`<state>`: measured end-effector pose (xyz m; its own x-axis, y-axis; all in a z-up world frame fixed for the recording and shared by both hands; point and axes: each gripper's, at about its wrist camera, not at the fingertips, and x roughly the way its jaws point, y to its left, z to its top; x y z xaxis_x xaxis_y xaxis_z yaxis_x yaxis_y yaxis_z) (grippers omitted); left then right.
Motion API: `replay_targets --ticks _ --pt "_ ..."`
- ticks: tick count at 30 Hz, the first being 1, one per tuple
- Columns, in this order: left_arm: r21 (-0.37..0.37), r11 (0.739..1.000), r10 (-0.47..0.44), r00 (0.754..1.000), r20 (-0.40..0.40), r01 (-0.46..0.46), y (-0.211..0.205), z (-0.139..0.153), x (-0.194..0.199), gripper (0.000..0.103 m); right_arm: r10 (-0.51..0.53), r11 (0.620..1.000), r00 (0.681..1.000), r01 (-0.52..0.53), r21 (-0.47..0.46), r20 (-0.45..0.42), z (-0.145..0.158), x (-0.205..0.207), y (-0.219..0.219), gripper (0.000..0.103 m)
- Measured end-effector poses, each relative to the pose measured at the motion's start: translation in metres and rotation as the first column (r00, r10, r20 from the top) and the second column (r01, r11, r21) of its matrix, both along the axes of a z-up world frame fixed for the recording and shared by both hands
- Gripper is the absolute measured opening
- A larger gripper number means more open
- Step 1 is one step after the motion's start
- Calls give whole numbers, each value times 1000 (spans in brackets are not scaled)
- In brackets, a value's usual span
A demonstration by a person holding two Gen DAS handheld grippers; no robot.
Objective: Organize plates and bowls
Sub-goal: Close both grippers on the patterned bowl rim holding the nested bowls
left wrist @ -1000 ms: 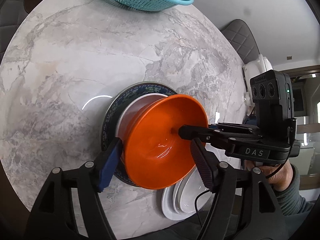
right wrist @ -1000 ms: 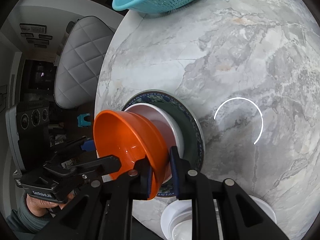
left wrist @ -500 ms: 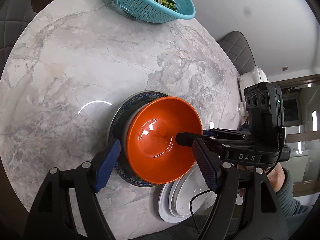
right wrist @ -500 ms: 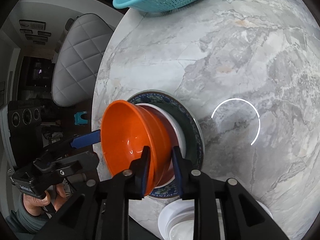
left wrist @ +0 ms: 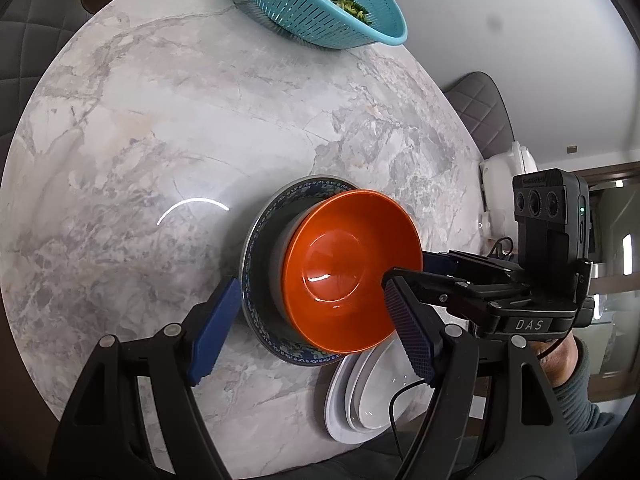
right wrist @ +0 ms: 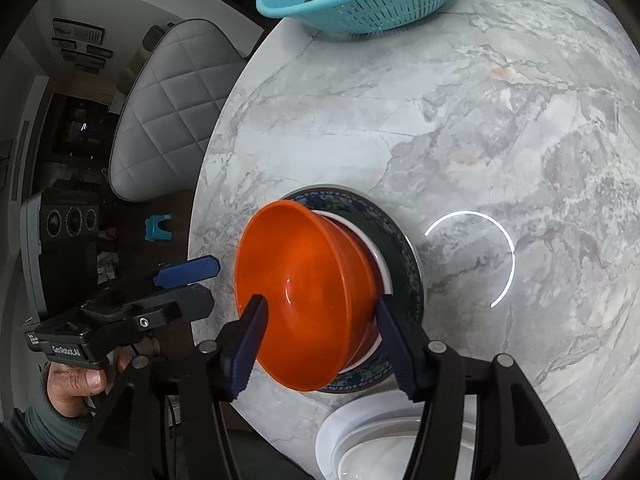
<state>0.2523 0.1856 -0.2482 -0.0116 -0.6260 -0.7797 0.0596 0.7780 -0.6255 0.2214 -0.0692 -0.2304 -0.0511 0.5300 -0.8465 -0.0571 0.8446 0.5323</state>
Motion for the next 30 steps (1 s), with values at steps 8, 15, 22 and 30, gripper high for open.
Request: replay_targets --ticks 8,15,22,30 --pt "8 1000 13 1000 -6 -13 6 -6 -2 73 60 995 997 -55 -88 50 12 -2 11 62" --pt "81 996 -50 988 144 39 9 9 -13 73 24 996 981 -8 -88 190 46 -4 -12 63" --pt "66 998 -24 970 243 9 29 6 -28 101 -43 996 980 57 -67 193 31 -9 -67 78" --pt "156 986 -95 970 225 60 16 -13 -31 103 -146 986 987 139 93 70 -11 -13 -88 81"
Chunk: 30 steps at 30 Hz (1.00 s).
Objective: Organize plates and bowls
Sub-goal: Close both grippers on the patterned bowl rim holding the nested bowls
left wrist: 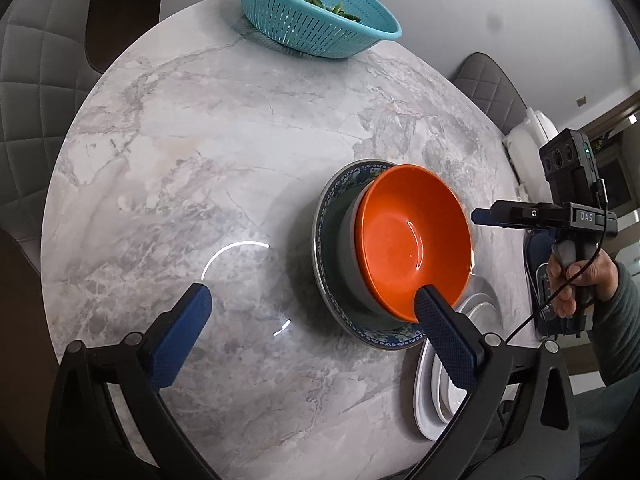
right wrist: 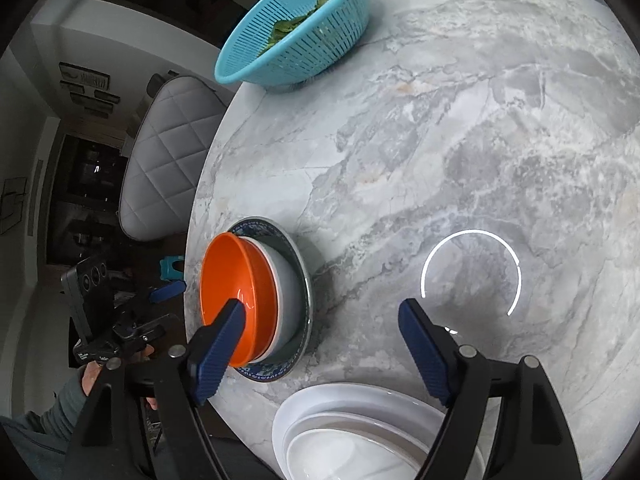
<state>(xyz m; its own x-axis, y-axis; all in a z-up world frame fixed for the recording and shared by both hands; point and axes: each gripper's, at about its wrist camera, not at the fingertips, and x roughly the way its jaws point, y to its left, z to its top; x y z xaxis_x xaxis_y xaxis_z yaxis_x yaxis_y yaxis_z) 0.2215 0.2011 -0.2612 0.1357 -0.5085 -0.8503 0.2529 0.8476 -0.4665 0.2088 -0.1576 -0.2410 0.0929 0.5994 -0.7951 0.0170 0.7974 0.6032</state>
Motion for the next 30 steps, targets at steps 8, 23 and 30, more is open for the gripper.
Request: replay_targets --ticks 8,23,30 --pt "38 999 -16 998 -58 18 -5 -18 7 102 15 1000 999 -14 25 -43 -24 2 8 76" --pt "-13 1000 -7 996 -88 6 2 -25 10 98 38 994 994 -28 101 -99 -44 3 19 61" --pt "-61 998 -10 993 -118 3 14 -33 12 73 42 992 994 -29 123 -101 -47 1 13 60"
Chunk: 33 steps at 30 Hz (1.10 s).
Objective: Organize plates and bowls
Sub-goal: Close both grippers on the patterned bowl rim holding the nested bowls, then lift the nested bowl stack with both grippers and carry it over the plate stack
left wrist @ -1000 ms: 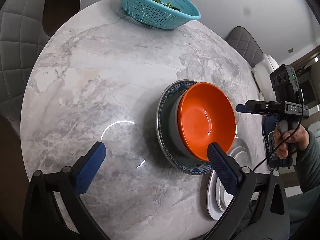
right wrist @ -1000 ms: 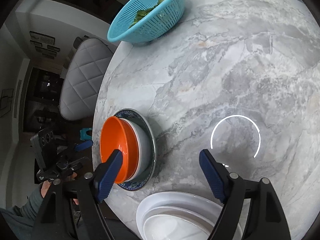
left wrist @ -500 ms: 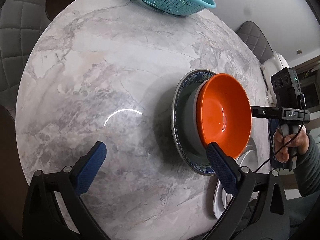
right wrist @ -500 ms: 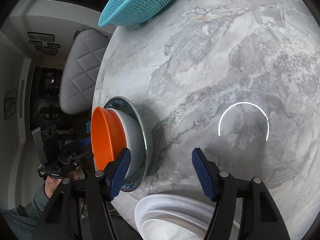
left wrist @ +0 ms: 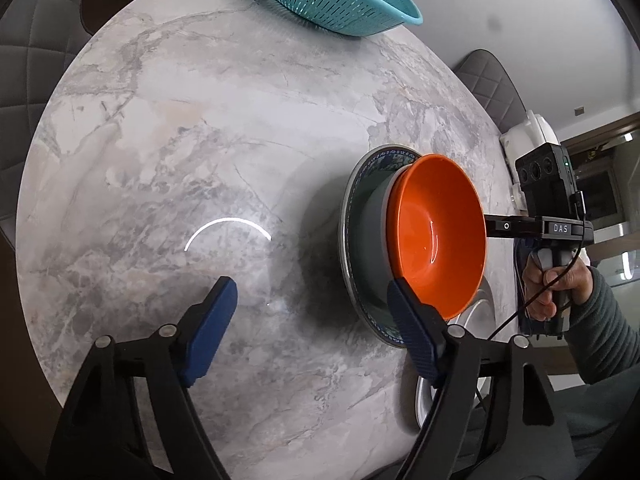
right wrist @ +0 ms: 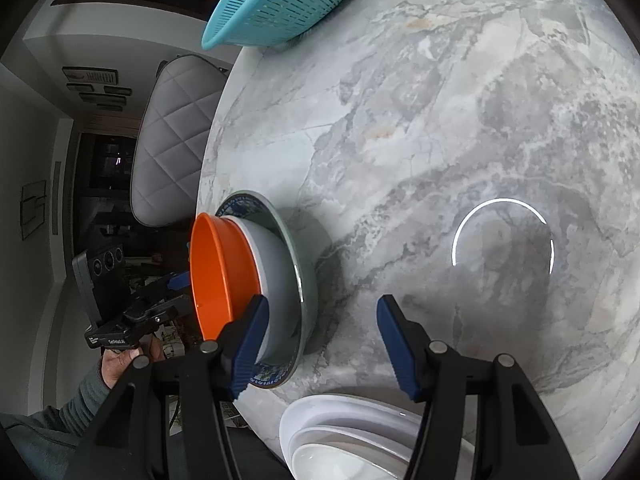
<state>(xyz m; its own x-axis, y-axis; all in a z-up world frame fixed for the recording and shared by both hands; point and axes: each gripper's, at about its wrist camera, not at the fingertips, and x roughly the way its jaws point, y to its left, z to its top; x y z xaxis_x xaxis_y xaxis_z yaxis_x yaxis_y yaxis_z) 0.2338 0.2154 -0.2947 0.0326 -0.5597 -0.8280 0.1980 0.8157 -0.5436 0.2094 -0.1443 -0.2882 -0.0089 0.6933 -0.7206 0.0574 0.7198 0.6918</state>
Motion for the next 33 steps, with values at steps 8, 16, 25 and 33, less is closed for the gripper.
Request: replay_targets --ticks 8,16,25,33 --pt "-18 999 -39 999 -32 38 -9 -13 3 56 -3 1000 1000 3 14 -5 -1 1 -3 60" --pt "-58 998 -36 998 -53 33 -18 -19 6 37 6 1000 1000 -5 26 -21 -7 -3 -2 41" --pt "-85 996 -41 997 -68 36 -25 -19 11 23 12 999 1000 -11 48 -24 -10 0 2 29" --pt "-121 992 -40 992 -118 25 -26 -23 17 17 29 996 1000 -28 87 -11 -9 1 8 14"
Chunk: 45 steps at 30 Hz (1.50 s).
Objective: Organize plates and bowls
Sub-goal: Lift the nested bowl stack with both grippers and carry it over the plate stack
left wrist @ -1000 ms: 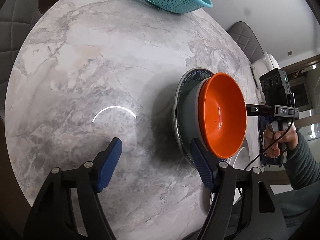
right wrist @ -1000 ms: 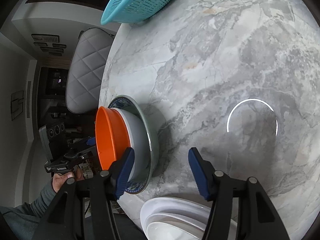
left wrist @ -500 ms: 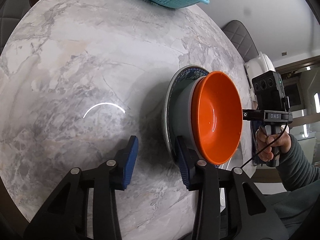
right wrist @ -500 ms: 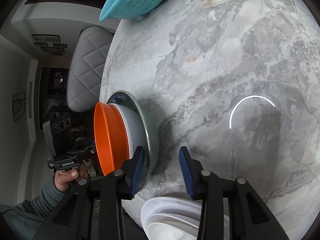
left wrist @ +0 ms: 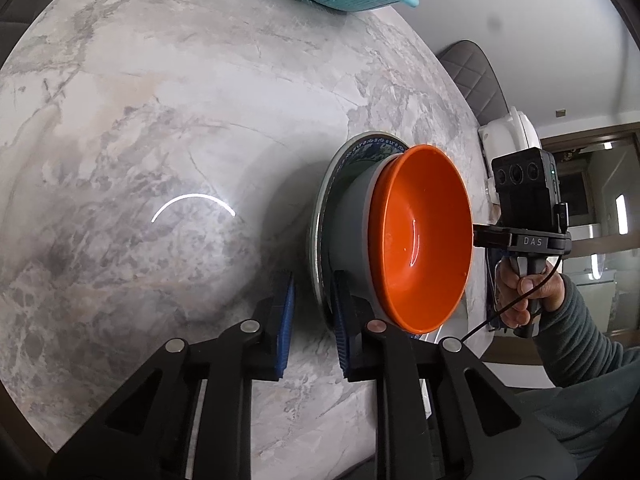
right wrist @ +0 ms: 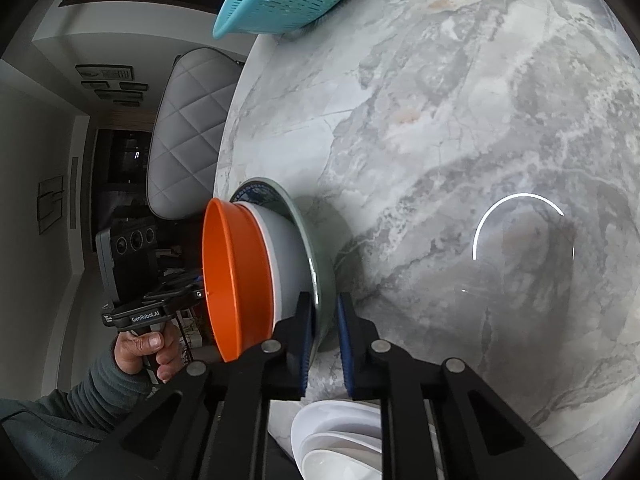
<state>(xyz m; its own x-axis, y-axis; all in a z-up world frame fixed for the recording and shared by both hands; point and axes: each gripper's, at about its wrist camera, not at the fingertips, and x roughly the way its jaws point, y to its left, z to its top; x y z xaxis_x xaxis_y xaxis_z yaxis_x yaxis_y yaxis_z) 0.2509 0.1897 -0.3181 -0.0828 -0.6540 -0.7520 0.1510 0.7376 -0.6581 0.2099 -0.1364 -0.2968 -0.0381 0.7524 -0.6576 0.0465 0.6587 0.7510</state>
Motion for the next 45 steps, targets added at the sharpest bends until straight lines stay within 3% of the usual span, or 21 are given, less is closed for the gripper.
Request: replay_targets --ticks 4,31,45 --pt "1 1000 -10 1000 -5 10 -3 3 0 8 -3 1000 1000 3 12 -3 0 0 2 11" --pt "46 999 15 999 -46 -13 -13 5 -7 6 -67 998 997 67 -3 -38 2 1 0 11" --pt "43 998 -38 999 11 38 -23 39 -8 6 -142 990 990 142 -1 -2 22 -11 -11 11"
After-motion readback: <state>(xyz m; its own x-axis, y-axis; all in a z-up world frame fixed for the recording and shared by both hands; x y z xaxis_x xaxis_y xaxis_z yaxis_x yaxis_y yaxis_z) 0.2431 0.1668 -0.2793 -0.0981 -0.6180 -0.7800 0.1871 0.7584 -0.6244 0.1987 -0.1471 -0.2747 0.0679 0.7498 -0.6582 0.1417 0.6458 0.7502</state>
